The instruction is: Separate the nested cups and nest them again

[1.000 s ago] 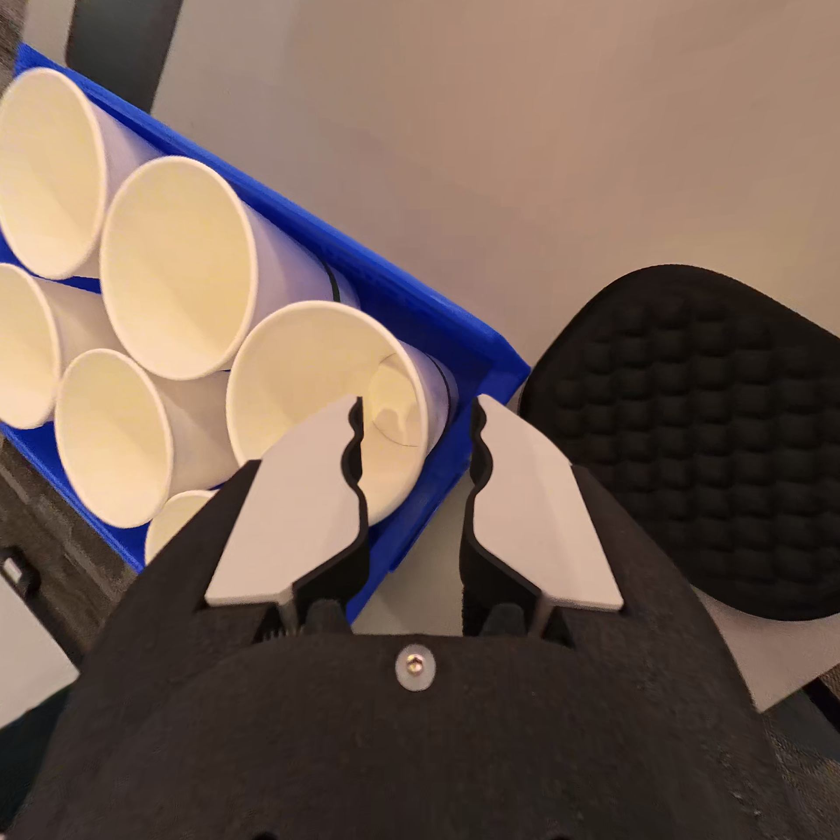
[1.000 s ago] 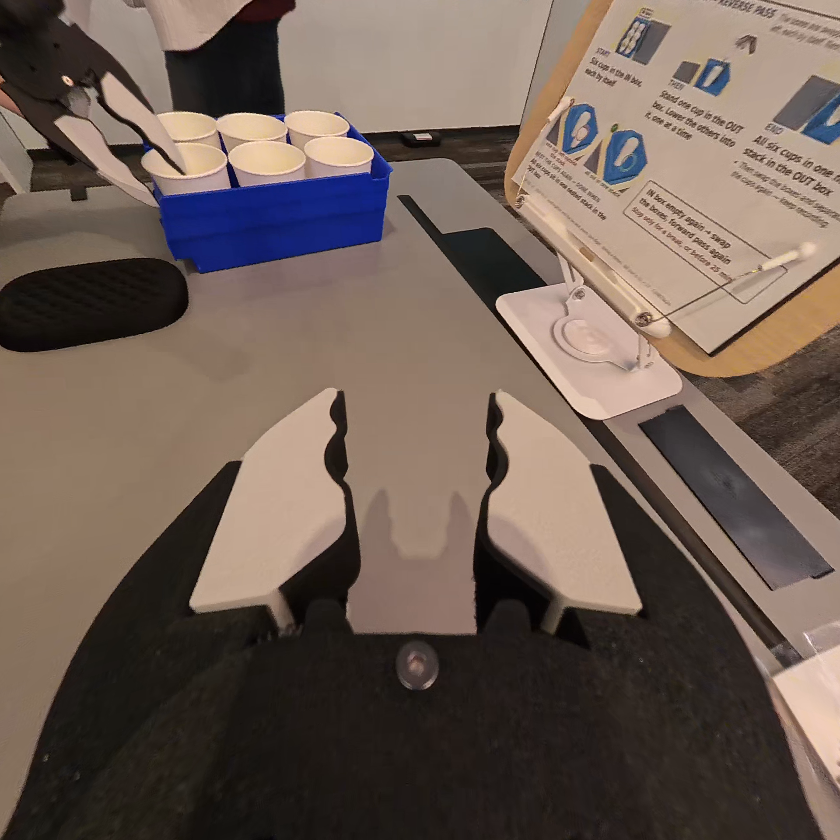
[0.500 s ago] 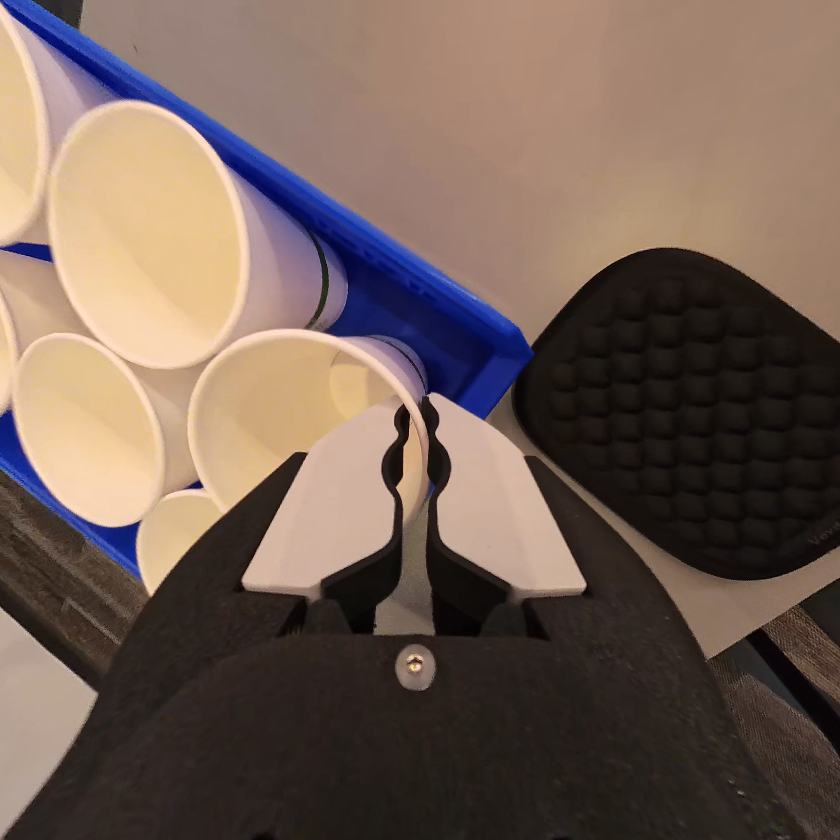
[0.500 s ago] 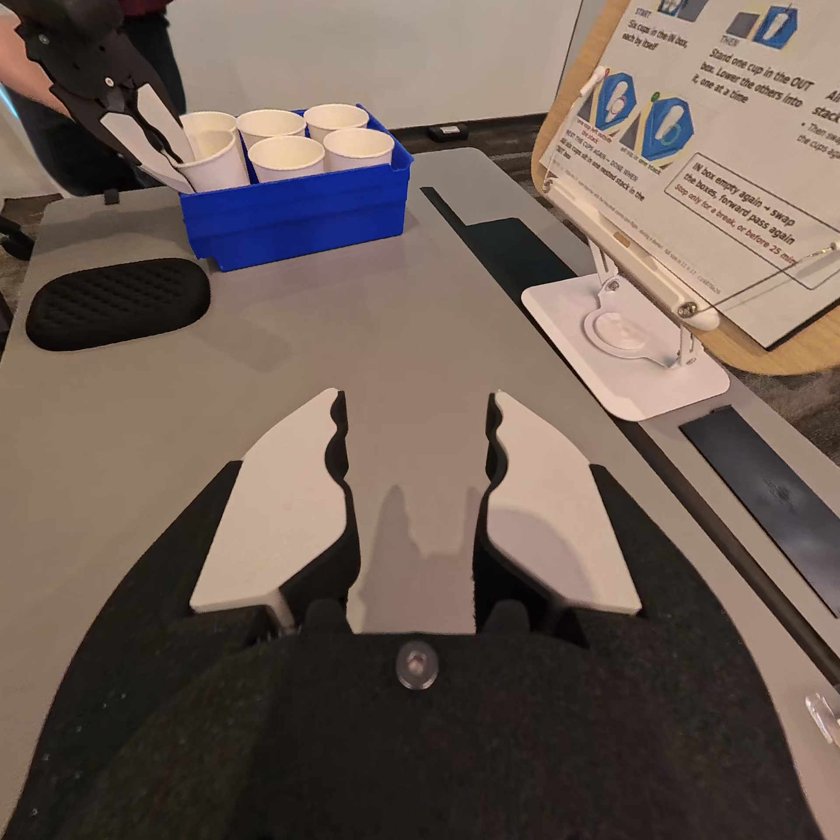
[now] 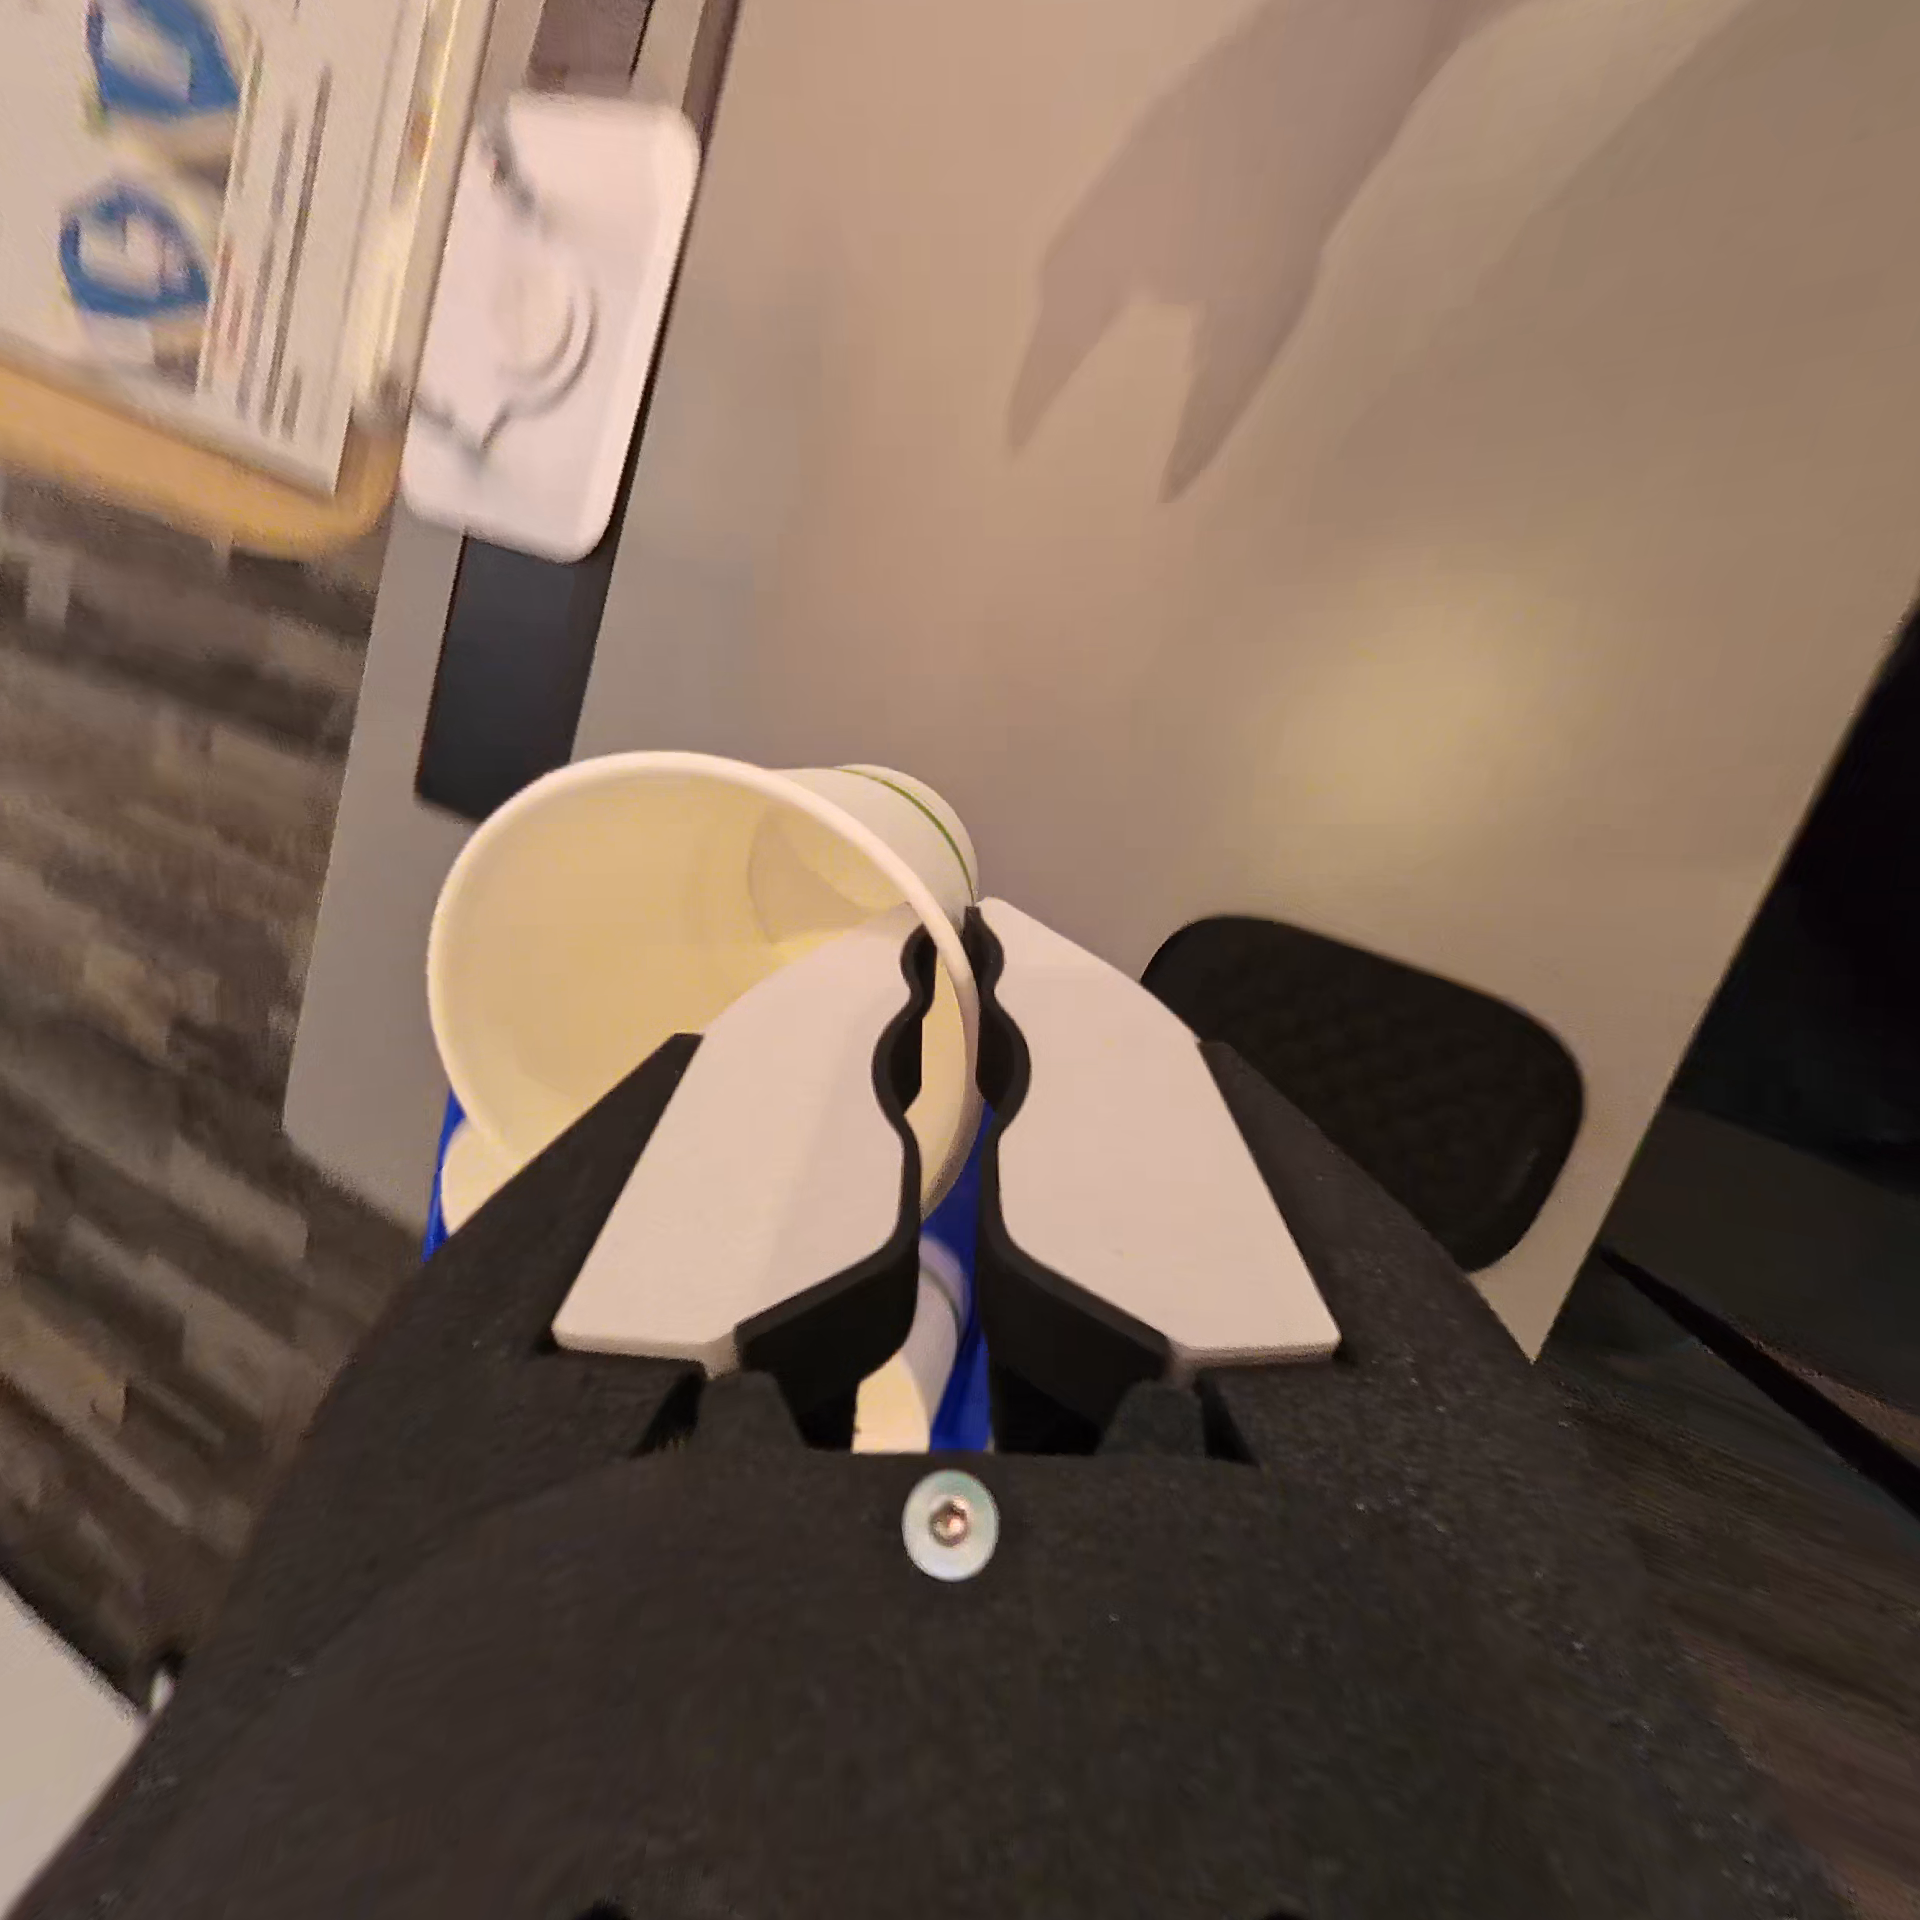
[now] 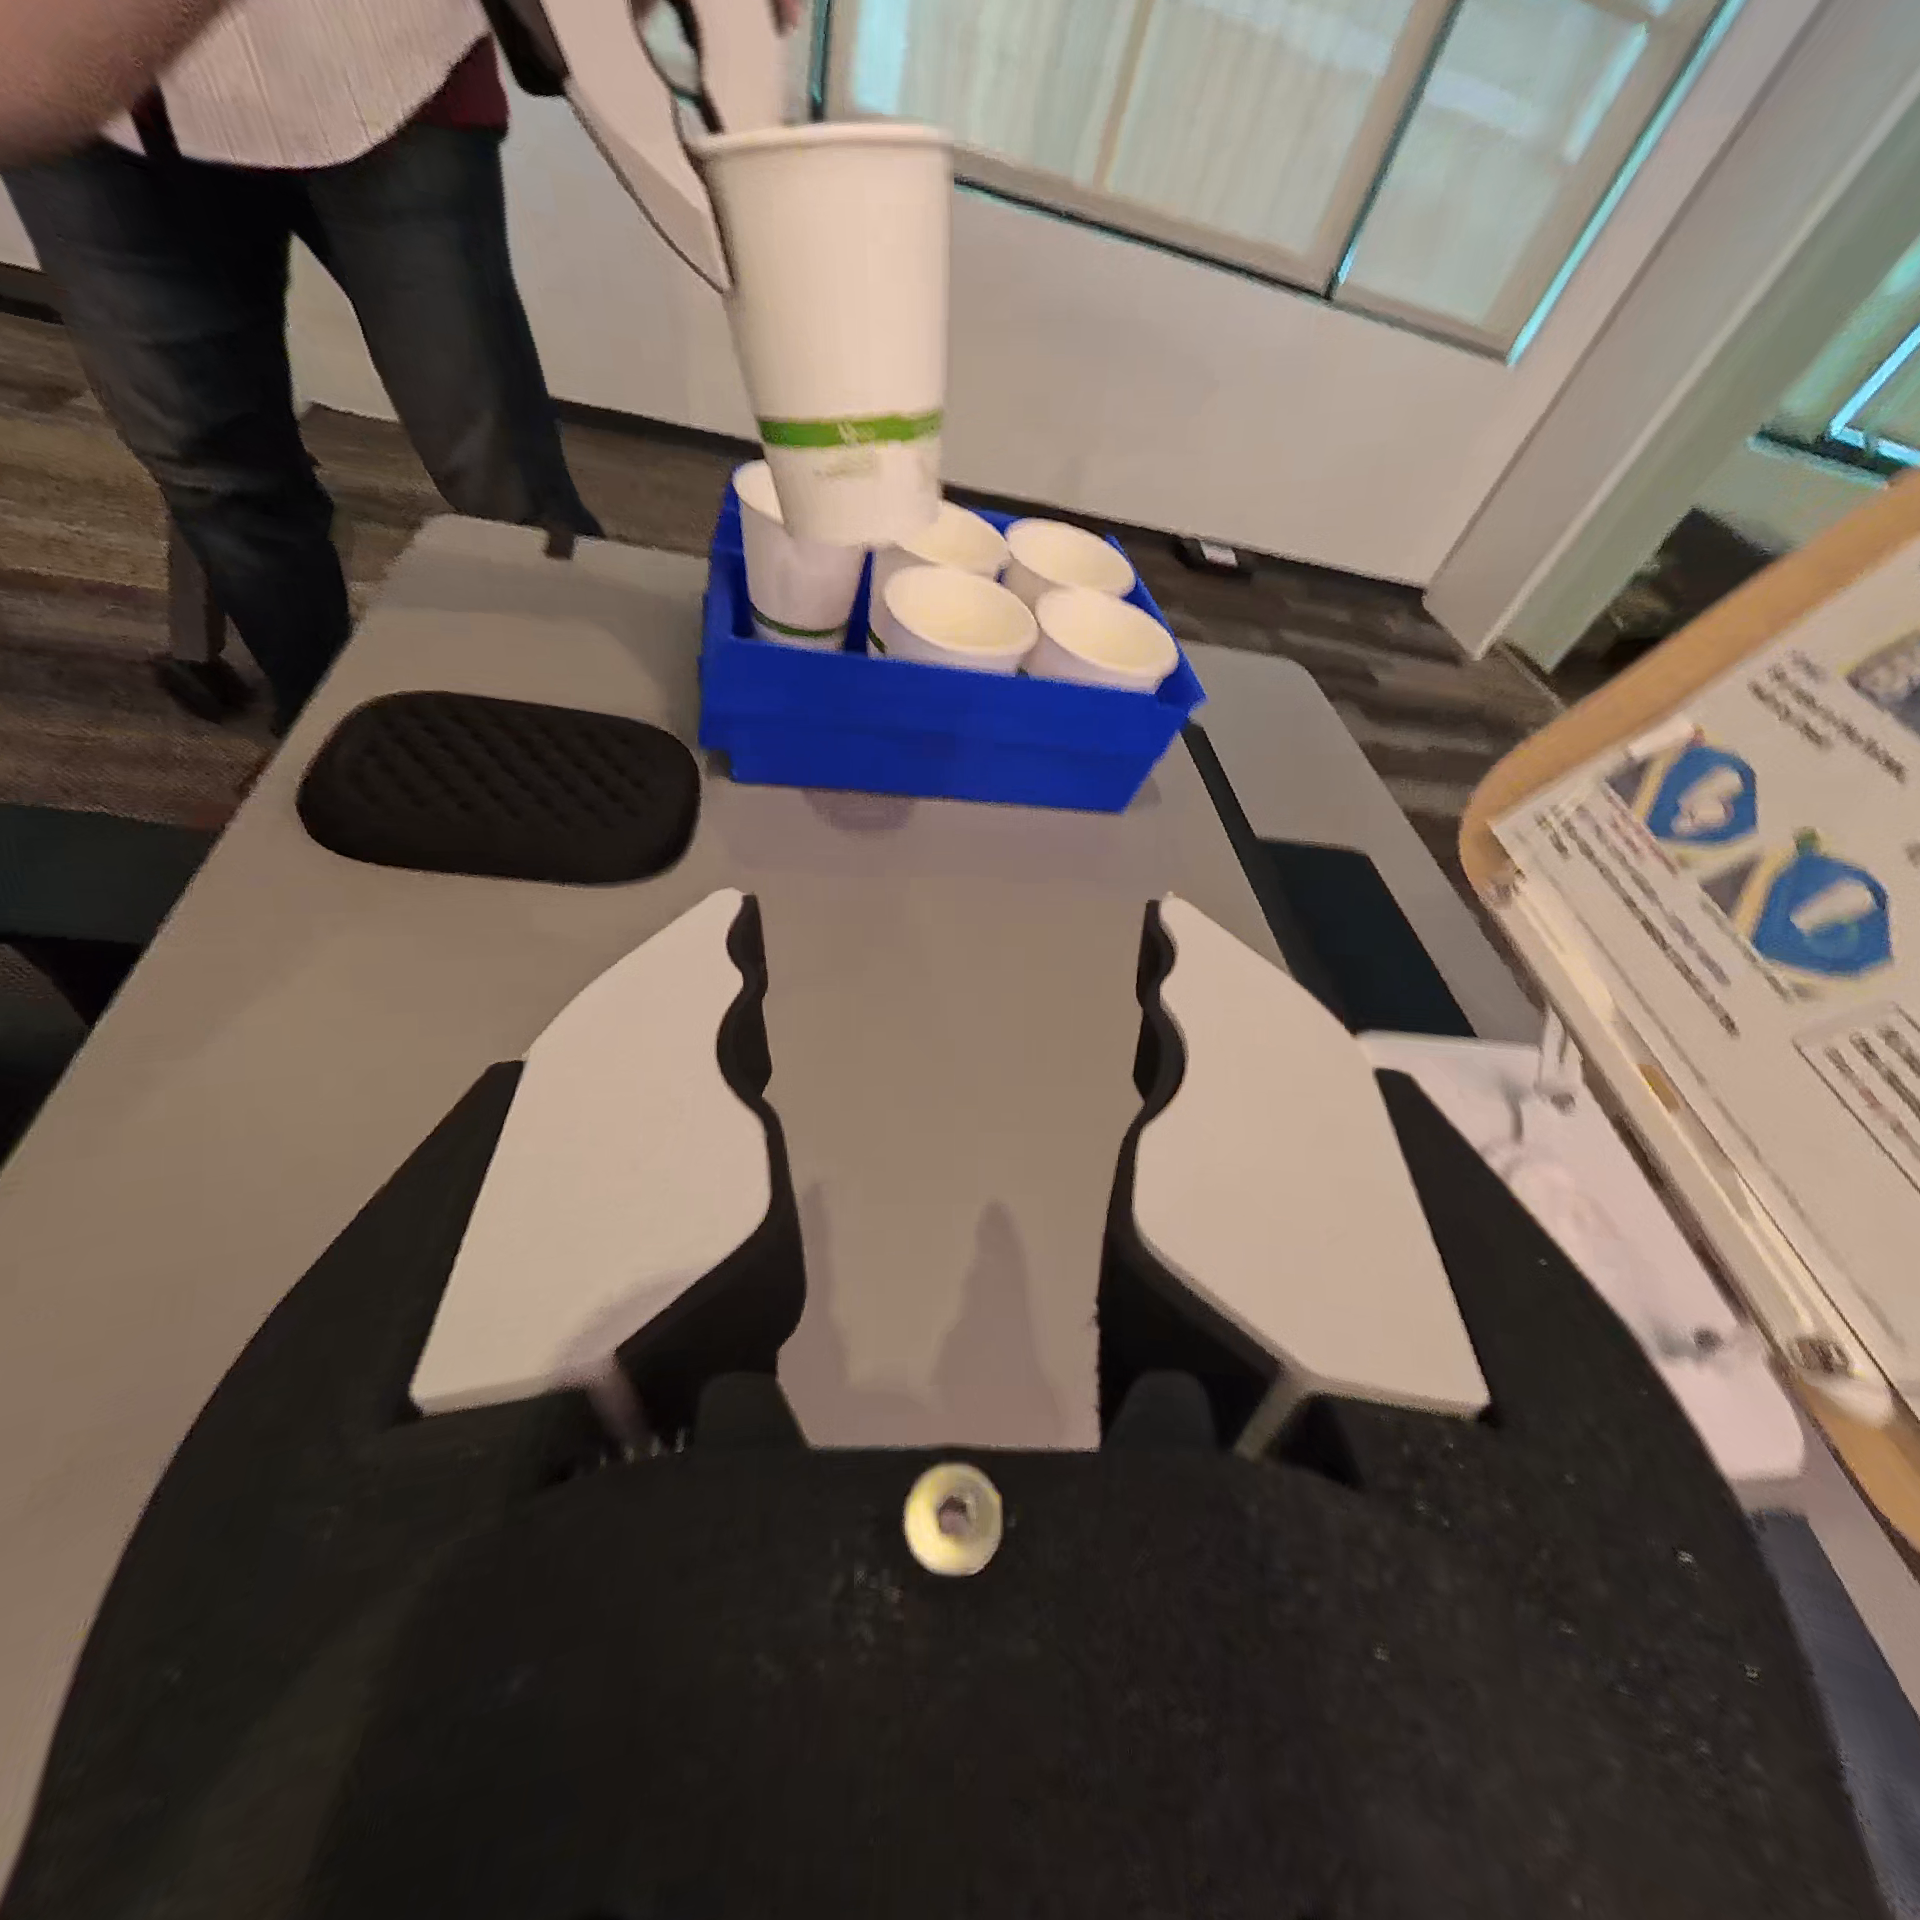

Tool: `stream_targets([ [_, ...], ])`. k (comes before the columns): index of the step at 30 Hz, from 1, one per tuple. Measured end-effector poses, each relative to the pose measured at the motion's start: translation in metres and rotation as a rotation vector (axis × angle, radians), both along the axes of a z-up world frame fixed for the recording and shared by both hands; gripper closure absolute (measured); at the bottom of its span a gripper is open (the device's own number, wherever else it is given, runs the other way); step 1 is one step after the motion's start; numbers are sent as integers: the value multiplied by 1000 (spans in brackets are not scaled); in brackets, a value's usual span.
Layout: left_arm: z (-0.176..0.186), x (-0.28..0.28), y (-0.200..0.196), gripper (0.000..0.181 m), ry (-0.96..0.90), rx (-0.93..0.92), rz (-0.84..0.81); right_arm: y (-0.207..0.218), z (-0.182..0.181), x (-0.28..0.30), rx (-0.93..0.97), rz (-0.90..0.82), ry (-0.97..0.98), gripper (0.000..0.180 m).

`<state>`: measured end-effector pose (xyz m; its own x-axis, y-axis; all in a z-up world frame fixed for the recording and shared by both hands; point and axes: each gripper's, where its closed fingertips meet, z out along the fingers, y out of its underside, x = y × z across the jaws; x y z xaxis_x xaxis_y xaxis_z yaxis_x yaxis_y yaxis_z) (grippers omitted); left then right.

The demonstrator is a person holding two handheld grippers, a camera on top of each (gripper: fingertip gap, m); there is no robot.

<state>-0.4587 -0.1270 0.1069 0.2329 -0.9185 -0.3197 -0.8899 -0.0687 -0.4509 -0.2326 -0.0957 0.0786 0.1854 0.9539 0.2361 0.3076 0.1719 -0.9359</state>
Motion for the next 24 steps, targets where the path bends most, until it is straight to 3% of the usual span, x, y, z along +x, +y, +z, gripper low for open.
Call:
stream_targets([
  [4,7,80,-16,177,-49,-53,-233,-26,10,-23,-26,73,85,100],
  [10,-18,167,-30,177,-7,-119,-471,-39,10,-23,-127,120,135,92],
  [24,-25,230,-42,177,-1,-142,-633,-33,0,-10,-222,153,135,88],
])
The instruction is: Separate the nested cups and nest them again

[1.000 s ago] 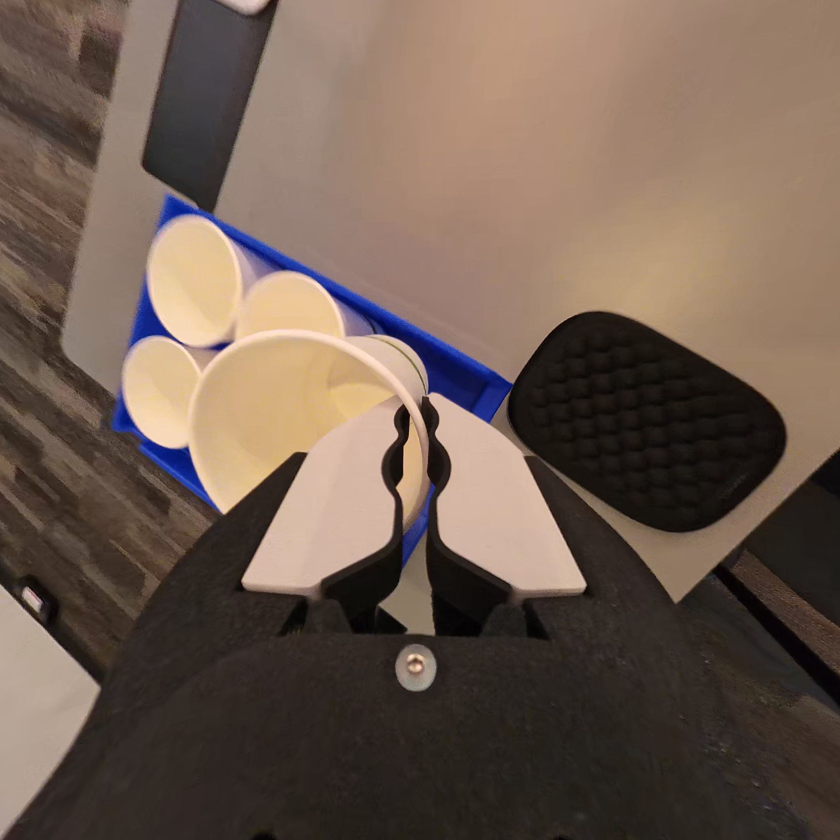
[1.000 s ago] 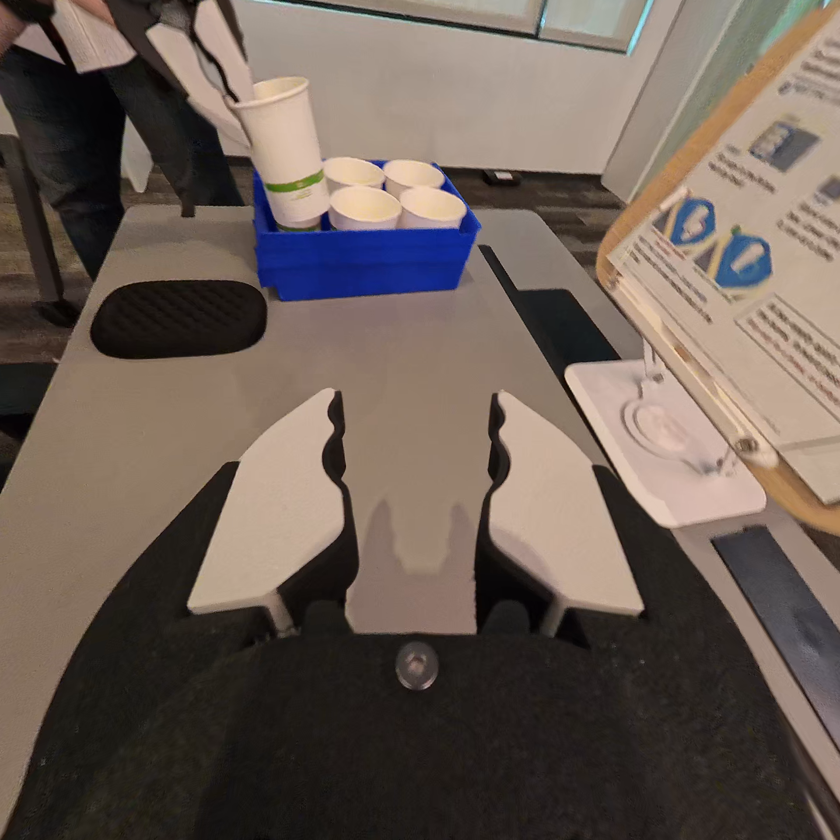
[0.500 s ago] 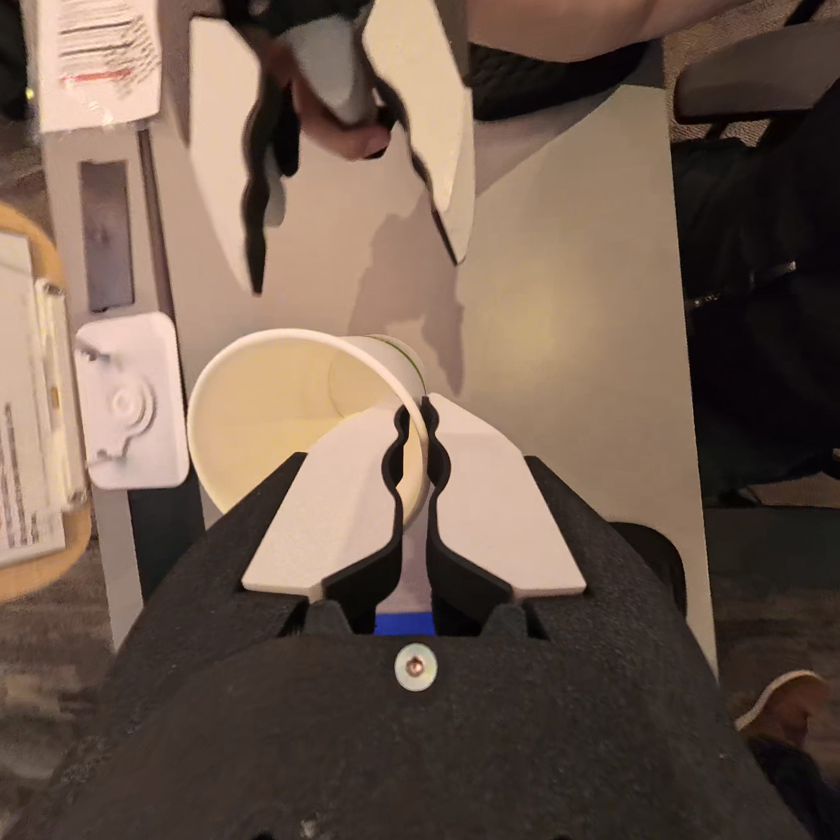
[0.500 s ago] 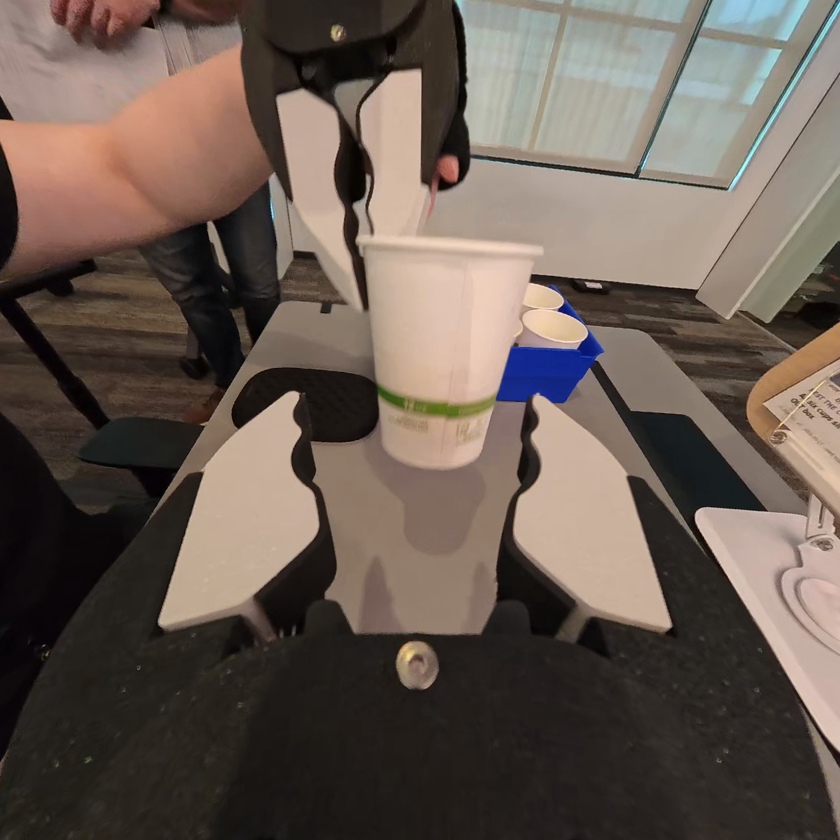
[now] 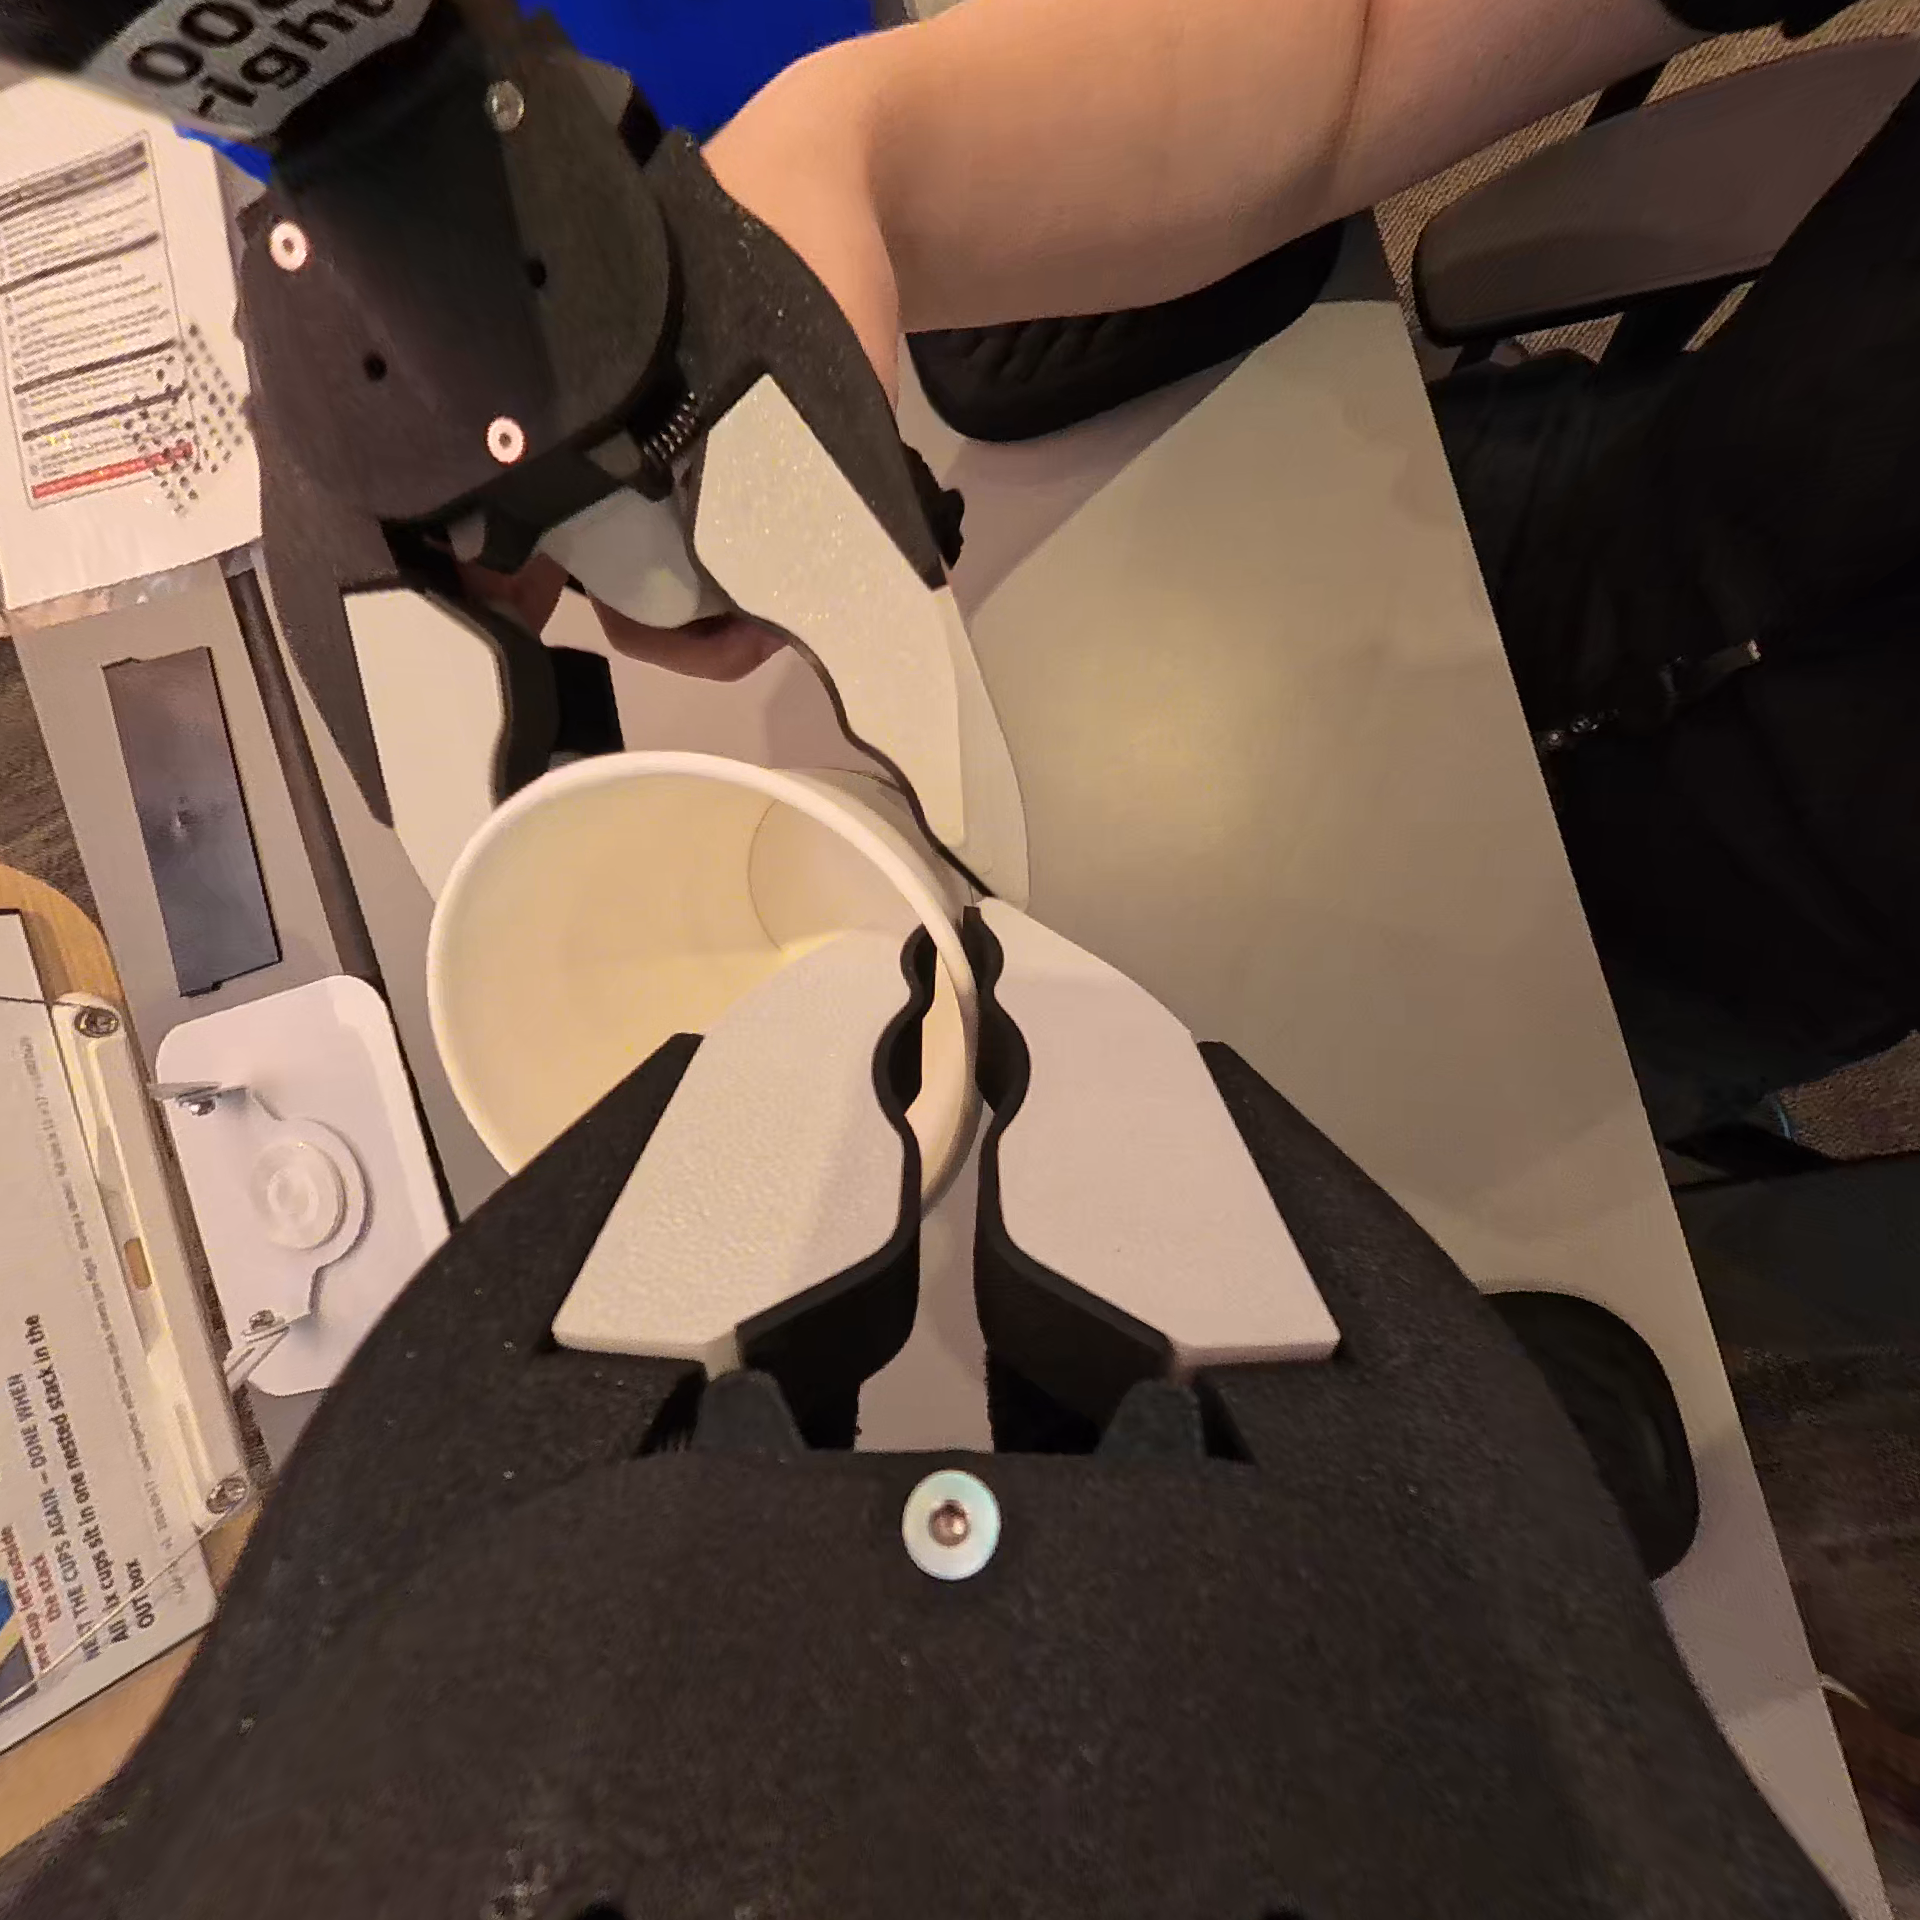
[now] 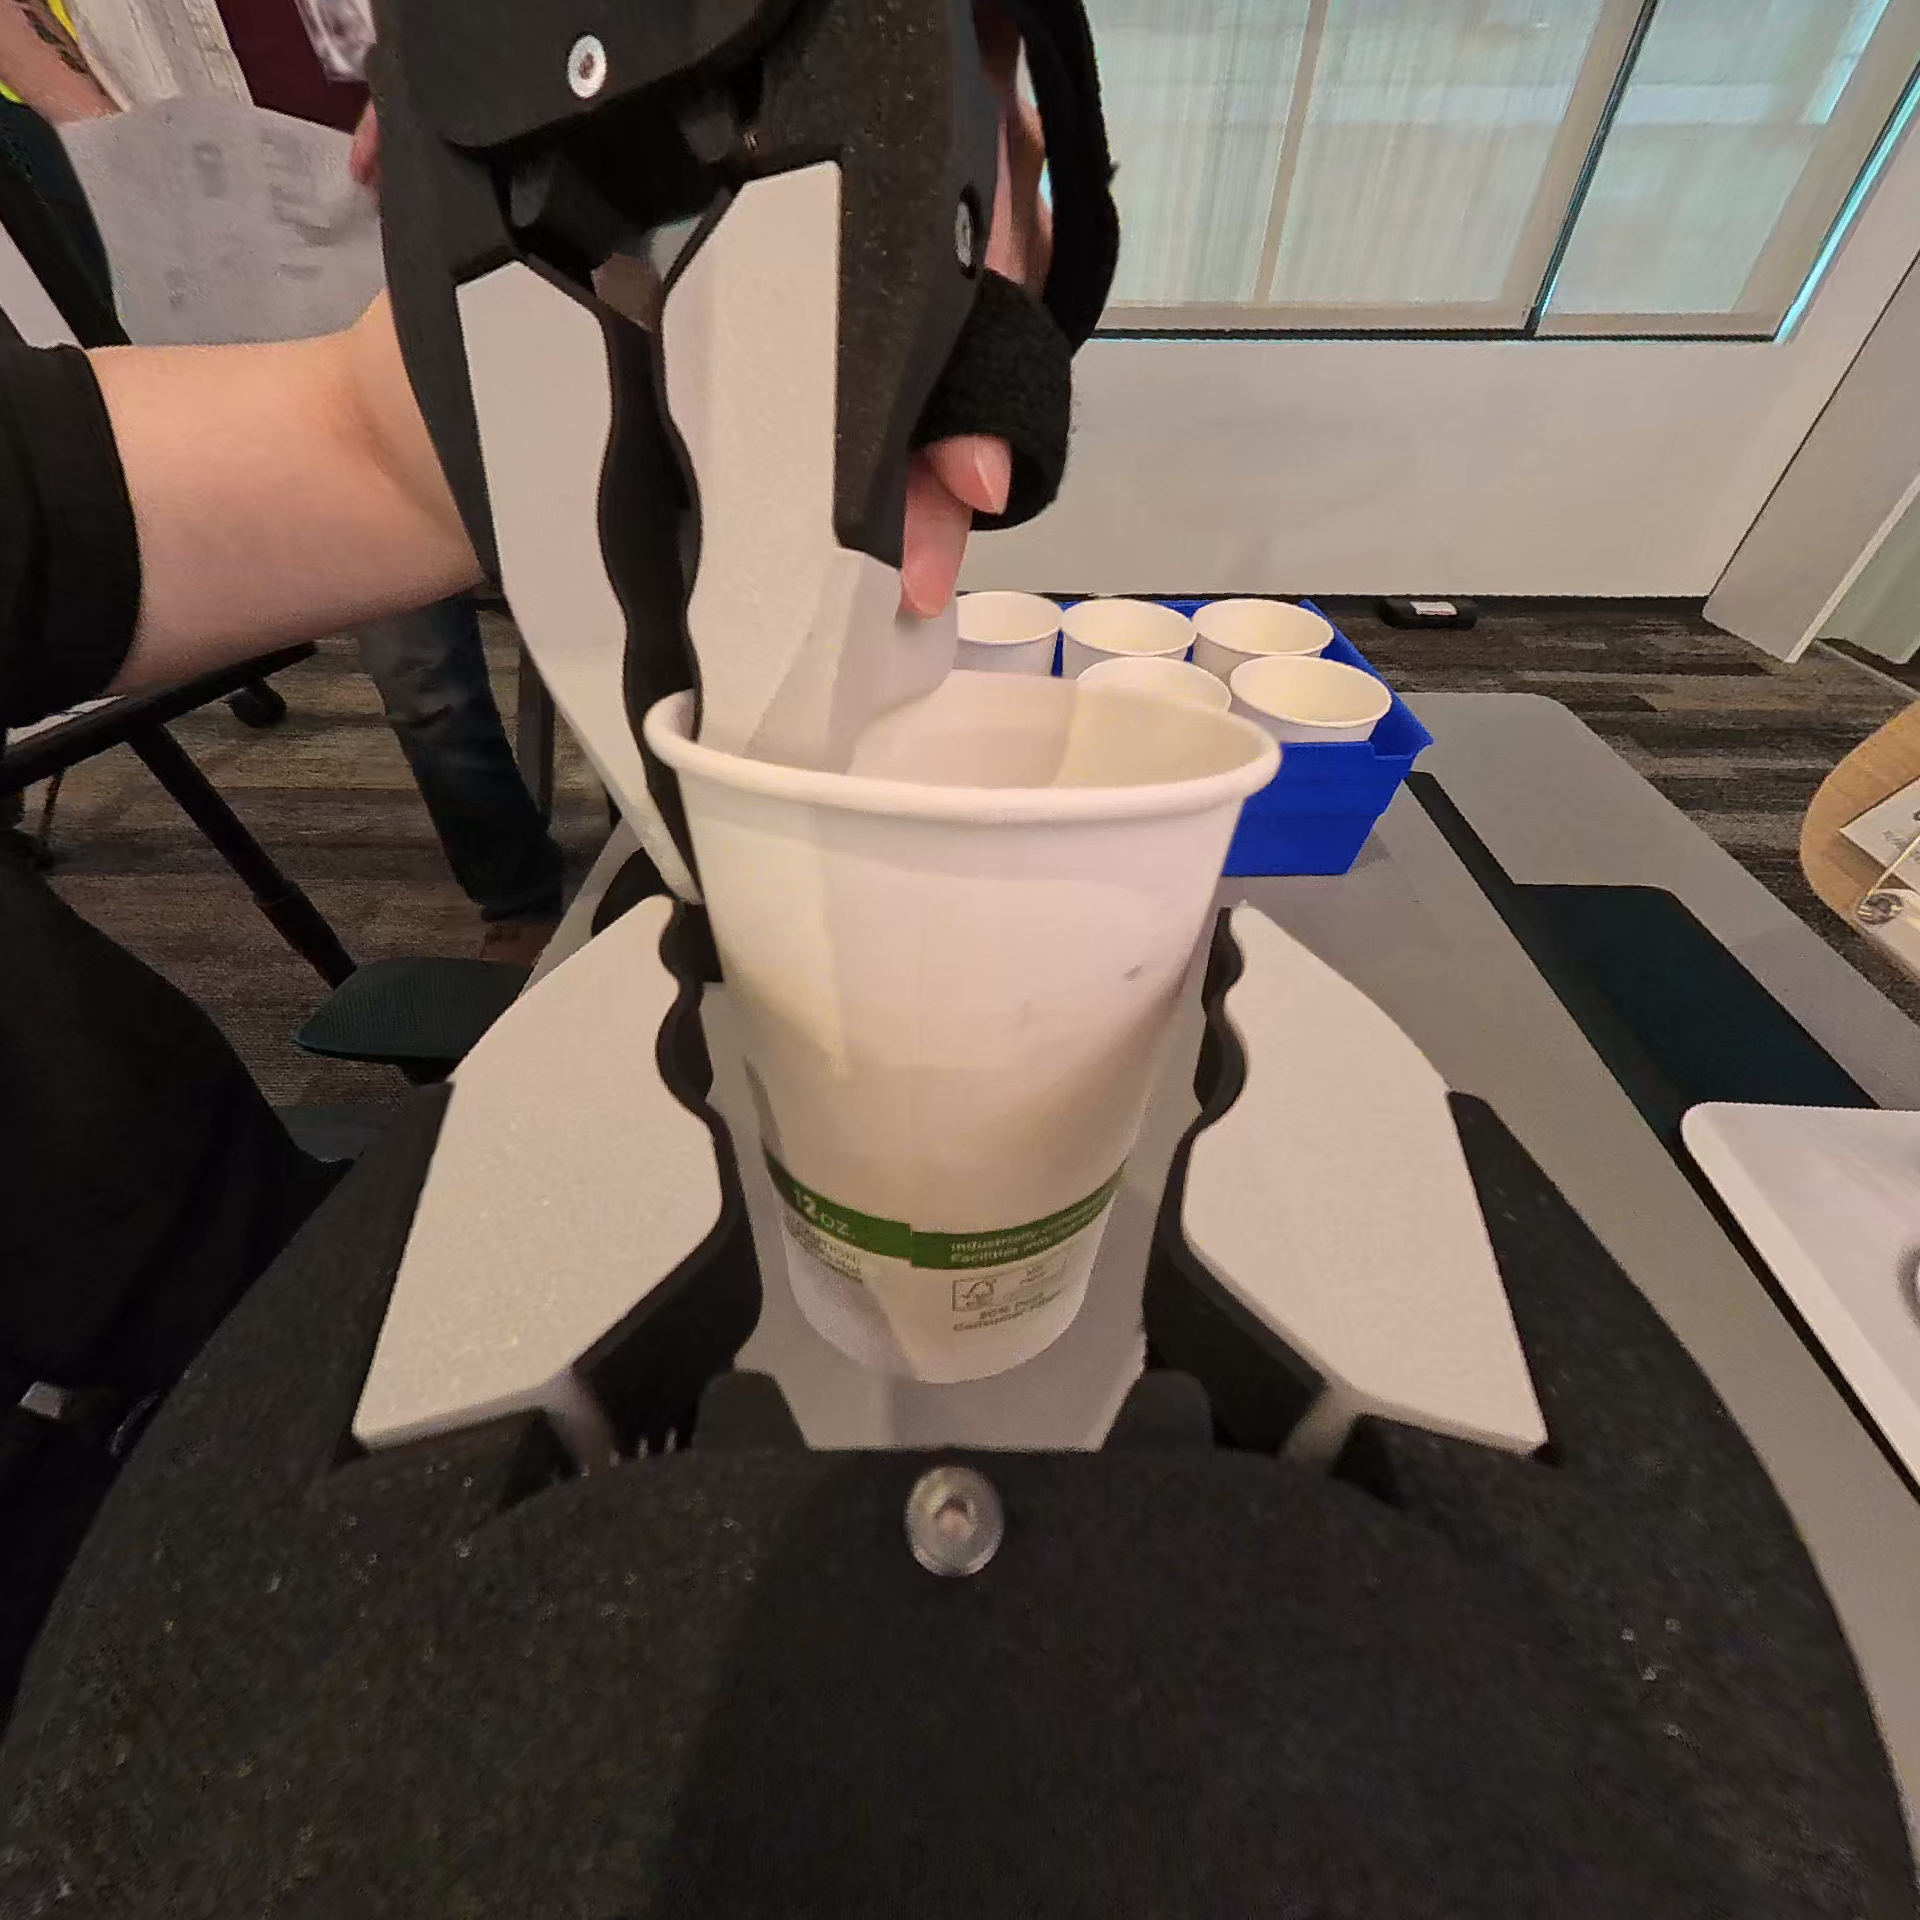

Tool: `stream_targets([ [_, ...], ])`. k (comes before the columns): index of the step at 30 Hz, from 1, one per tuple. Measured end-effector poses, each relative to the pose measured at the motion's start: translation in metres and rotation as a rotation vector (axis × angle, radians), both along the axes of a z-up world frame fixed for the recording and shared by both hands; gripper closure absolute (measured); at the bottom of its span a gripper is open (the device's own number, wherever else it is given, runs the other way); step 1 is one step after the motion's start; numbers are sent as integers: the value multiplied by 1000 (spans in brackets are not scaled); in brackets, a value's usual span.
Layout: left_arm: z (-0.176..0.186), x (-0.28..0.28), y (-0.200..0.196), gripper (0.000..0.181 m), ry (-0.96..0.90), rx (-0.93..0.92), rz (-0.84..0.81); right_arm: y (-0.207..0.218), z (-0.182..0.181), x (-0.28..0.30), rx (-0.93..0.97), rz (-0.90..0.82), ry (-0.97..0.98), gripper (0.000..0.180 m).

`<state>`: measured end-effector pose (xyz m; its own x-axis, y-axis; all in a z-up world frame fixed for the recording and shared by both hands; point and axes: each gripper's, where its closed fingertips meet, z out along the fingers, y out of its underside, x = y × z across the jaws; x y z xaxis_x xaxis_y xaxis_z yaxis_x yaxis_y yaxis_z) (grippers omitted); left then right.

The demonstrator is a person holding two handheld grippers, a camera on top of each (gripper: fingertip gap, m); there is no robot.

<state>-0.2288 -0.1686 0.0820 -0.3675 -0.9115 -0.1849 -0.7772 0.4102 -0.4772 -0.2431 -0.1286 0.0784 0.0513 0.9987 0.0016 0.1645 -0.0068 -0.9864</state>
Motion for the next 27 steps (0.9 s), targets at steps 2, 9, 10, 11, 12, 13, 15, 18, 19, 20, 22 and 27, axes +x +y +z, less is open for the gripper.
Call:
stream_targets([
  [2,-2,1,-2,177,9,3,-13,-3,-3,-1,-22,29,-6,87],
  [9,-6,5,-10,177,21,-6,-51,-13,-9,-3,-87,127,1,86],
  [10,-5,5,-11,177,15,-5,-55,-15,-8,-3,-104,146,14,86],
  [11,-4,6,-12,177,8,-1,-59,-16,-7,-4,-120,163,29,87],
  [12,-2,6,-12,177,4,0,-62,-17,-6,-4,-128,177,43,87],
  [13,-1,6,-13,176,-2,-2,-66,-19,-5,-4,-133,190,54,88],
  [15,-1,7,-17,175,-5,-13,-81,-24,-6,-5,-165,233,51,89],
  [18,-5,7,-24,171,30,-12,-110,-34,-12,-6,-204,302,20,91],
  [19,-6,7,-25,170,38,-9,-113,-36,-13,-6,-211,320,19,91],
  [20,-6,8,-25,164,36,-1,-104,-38,-14,-6,-220,334,19,92],
  [22,-4,11,-18,147,20,28,-67,-38,-14,-6,-224,342,25,91],
  [27,17,8,-4,130,-114,36,27,-24,-12,1,-193,266,33,91],
])
